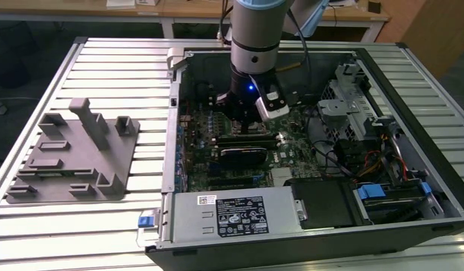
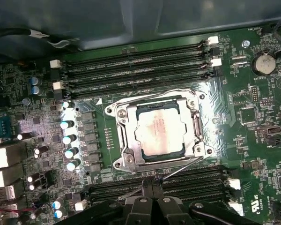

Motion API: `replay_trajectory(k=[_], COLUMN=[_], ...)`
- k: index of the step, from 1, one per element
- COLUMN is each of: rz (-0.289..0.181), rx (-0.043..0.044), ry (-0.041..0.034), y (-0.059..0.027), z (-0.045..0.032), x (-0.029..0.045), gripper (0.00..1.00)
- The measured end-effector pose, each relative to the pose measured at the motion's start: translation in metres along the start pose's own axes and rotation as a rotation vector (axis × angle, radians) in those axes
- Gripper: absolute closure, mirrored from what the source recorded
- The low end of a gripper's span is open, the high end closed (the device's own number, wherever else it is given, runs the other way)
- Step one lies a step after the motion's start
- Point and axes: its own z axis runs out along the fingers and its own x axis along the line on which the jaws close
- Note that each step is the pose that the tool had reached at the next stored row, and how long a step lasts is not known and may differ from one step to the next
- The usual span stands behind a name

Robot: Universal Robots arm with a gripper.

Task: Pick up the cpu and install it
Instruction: 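Install the second cpu locking lever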

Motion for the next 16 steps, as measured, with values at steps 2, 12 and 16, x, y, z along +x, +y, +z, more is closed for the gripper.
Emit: replay_trajectory(k=[2, 12, 16], rz=[-0.007, -0.138, -0.149], rx=[-0.0002, -0.0044, -0.0102], ry=[-0.0001, -0.0015, -0.0012], y=[0.0, -0.0009, -0.006], z=[0.0001, 0.0023, 0.0042], x=[0.0, 0.0017, 0.004], gripper=[0.89, 0.89, 0.89])
